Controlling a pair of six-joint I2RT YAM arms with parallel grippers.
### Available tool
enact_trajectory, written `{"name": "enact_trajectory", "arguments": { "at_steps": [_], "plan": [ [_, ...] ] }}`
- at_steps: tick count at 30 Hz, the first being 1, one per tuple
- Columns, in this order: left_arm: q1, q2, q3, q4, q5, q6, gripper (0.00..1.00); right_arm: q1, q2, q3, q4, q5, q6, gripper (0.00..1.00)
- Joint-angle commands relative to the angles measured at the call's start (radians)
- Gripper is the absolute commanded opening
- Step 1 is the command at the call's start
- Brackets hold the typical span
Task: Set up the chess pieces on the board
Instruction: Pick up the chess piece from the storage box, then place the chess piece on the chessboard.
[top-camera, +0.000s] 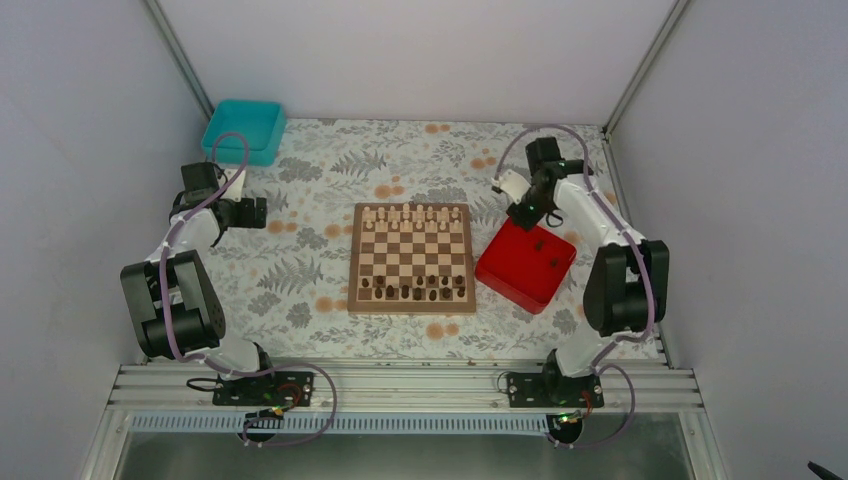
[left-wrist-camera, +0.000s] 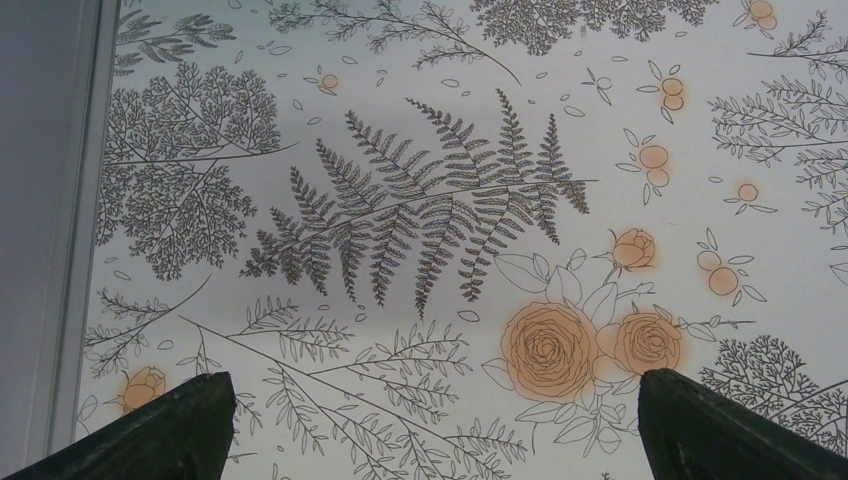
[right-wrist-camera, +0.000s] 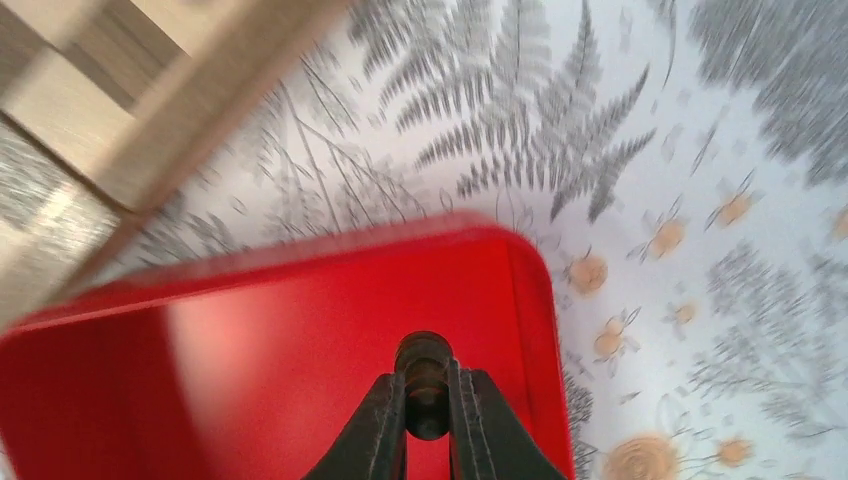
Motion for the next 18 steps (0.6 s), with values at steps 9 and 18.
{"name": "enact_trajectory", "arguments": {
  "at_steps": [9,18],
  "plan": [
    [0.007,-0.033,0.008,0.006,0.001,-0.007,1.00,0.401,0.074,0.345,-0.156,-0.009,0.005,0.07],
    [0.007,-0.036,0.004,0.015,-0.015,-0.004,1.00,0.660,0.262,0.456,-0.174,-0.052,-0.005,0.08]
  ]
}}
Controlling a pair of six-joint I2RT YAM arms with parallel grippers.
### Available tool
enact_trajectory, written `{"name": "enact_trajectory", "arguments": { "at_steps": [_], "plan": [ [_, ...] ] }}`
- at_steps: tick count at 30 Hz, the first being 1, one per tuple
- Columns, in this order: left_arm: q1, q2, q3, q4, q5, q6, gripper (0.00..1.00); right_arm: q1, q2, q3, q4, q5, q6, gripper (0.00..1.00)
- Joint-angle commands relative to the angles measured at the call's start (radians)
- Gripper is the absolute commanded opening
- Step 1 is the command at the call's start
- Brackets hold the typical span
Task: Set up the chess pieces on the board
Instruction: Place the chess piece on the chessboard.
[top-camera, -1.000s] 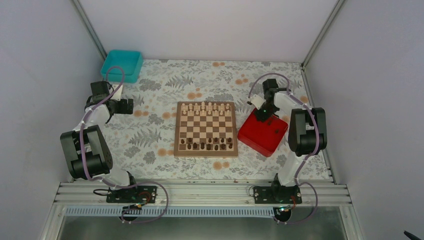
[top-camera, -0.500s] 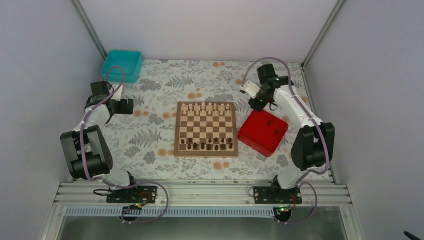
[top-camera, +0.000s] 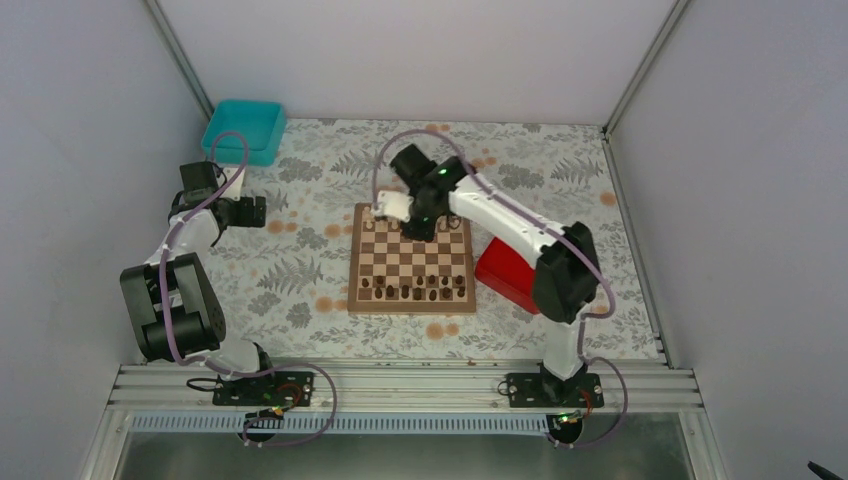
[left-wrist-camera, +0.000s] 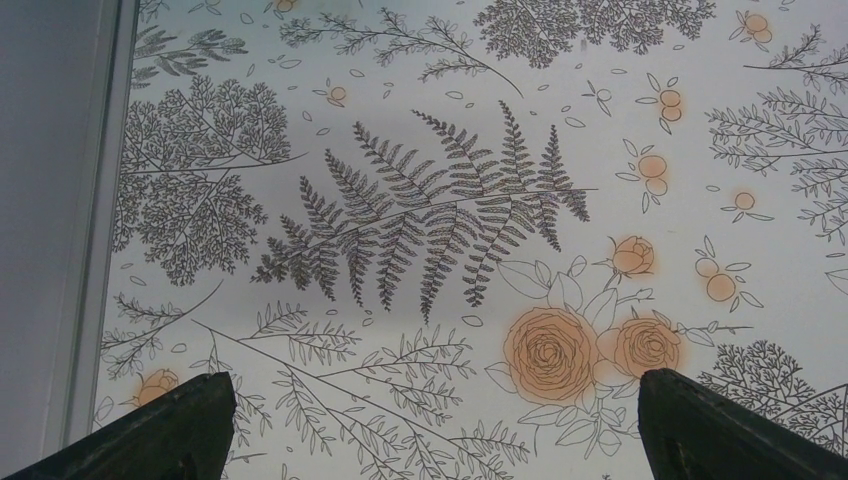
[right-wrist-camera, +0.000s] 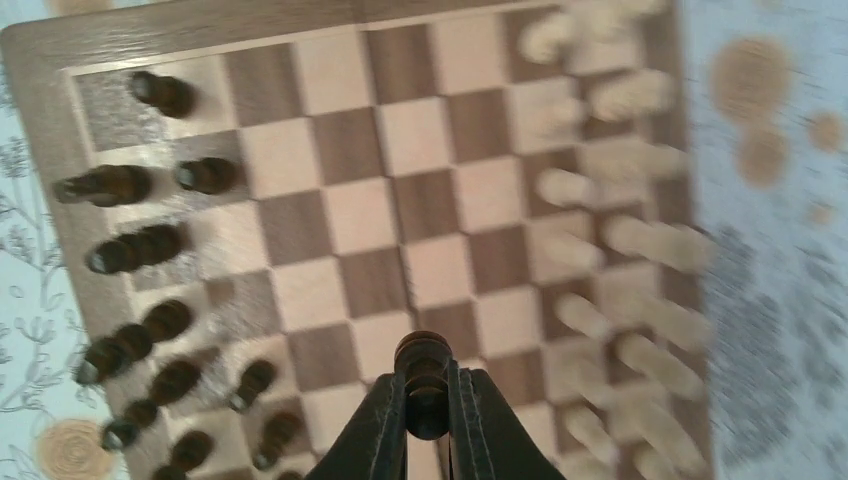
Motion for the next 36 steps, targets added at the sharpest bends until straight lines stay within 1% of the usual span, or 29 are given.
{"name": "enact_trajectory", "arguments": {
  "at_steps": [1,8,13,21,36],
  "plan": [
    [0.007,-0.018,0.004,0.013,-0.014,-0.004,1.00,0.080,0.069,0.027,-0.031,-0.031,-0.009,0.08],
    [0.007,-0.025,-0.005,0.017,-0.024,-0.002,1.00,0.145,0.141,0.022,-0.035,-0.073,-0.033,0.09],
    [0.007,-0.020,-0.004,0.018,-0.027,-0.002,1.00,0.176,0.155,-0.014,-0.028,-0.094,-0.036,0.09],
    [0.007,-0.016,-0.007,0.023,-0.025,-0.002,1.00,0.189,0.175,-0.028,-0.038,-0.114,-0.037,0.10],
    [0.007,-0.016,-0.008,0.024,-0.023,-0.001,1.00,0.191,0.208,-0.045,-0.041,-0.107,-0.039,0.10]
  ]
}}
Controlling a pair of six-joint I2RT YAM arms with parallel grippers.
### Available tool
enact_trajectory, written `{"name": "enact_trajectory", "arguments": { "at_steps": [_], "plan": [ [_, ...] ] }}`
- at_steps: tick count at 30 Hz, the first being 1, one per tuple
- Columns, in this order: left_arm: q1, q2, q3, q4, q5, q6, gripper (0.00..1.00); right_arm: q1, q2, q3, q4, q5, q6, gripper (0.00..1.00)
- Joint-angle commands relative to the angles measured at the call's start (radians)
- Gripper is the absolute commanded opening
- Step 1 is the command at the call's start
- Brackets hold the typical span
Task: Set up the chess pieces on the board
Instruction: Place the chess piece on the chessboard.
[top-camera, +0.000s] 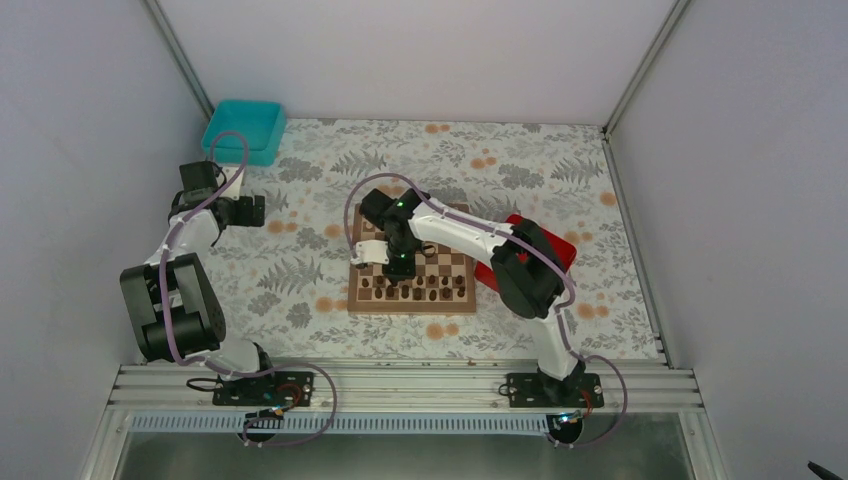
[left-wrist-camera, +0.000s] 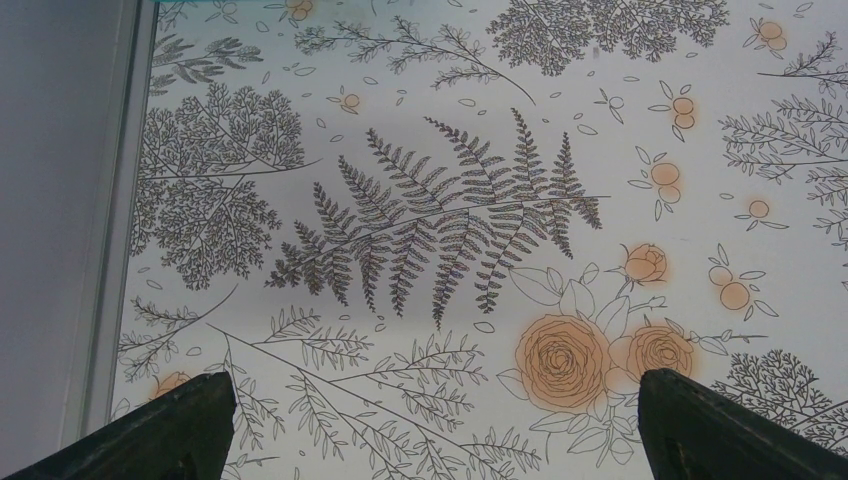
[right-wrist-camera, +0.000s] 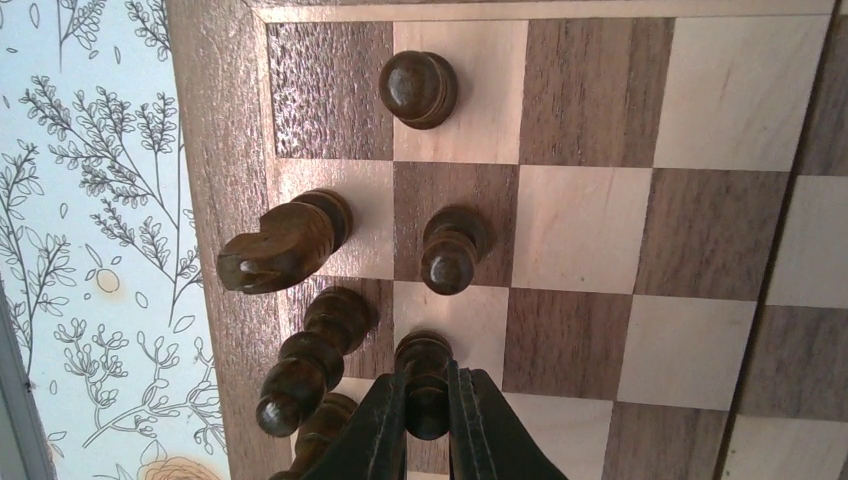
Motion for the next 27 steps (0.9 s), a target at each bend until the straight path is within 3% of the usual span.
{"name": "enact_trajectory", "arguments": {
  "at_steps": [1,22,27],
  "plan": [
    [0.007,-0.015,-0.007,0.011,-0.008,-0.002,1.00,0.012,0.017,-0.002,-0.004,-0.016,-0.009,0.10],
    [0.007,-0.007,-0.007,0.013,-0.006,-0.001,1.00,0.013,0.039,0.027,-0.004,-0.009,-0.014,0.11],
    [0.008,-0.007,-0.008,0.013,-0.004,0.001,1.00,0.013,0.039,0.025,-0.004,-0.004,-0.012,0.19]
  ]
}}
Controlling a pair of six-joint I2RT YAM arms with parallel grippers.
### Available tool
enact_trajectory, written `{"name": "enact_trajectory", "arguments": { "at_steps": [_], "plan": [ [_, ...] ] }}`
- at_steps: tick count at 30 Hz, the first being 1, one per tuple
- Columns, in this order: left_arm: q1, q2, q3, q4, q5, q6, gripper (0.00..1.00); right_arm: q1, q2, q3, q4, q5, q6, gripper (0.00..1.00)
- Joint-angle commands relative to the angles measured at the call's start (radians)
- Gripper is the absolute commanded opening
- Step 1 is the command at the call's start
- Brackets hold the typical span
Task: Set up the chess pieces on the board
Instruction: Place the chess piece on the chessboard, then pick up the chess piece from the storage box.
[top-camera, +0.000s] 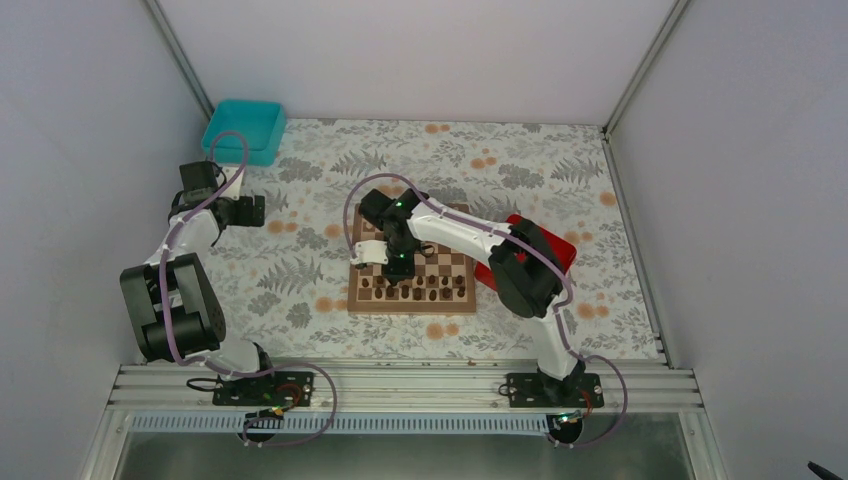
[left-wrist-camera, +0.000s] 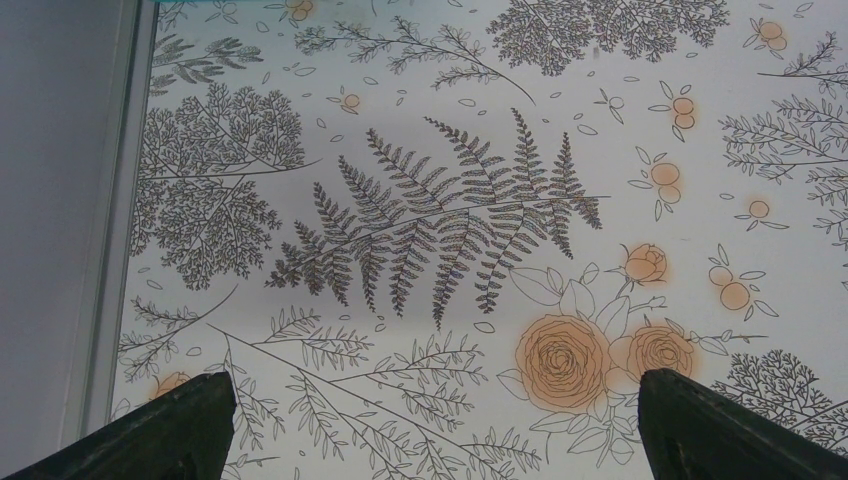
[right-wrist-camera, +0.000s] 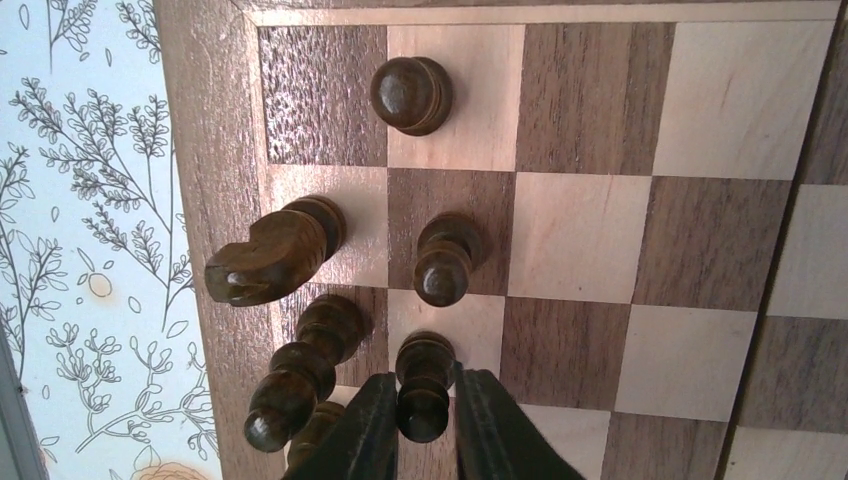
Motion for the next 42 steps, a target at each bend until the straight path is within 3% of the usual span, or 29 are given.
{"name": "enact_trajectory", "arguments": {
  "at_steps": [1,6,16,21,28,33,42],
  "plan": [
    [0.007,-0.007,-0.008,0.014,-0.005,0.001,1.00,0.012,0.016,0.016,-0.004,-0.002,-0.012,0.22],
    [0.008,-0.005,-0.009,0.013,-0.005,0.001,1.00,0.003,-0.037,0.020,-0.001,0.026,-0.005,0.30],
    [0.008,-0.007,-0.006,0.011,-0.006,0.001,1.00,-0.154,-0.224,-0.017,-0.017,0.080,0.013,0.33],
    [0.008,-0.009,-0.008,0.011,-0.009,0.001,1.00,-0.363,-0.392,-0.149,0.004,0.104,0.021,0.35],
    [0.008,-0.013,-0.008,0.010,0.004,0.001,1.00,-0.733,-0.598,-0.454,0.100,0.092,-0.033,0.36],
    [0.008,-0.014,-0.008,0.012,0.014,0.002,1.00,-0.872,-0.622,-0.601,0.197,0.096,-0.056,0.37],
    [0.011,-0.019,-0.015,0.013,0.017,0.002,1.00,-0.900,-0.524,-0.634,0.357,0.153,0.001,0.40]
  ]
}}
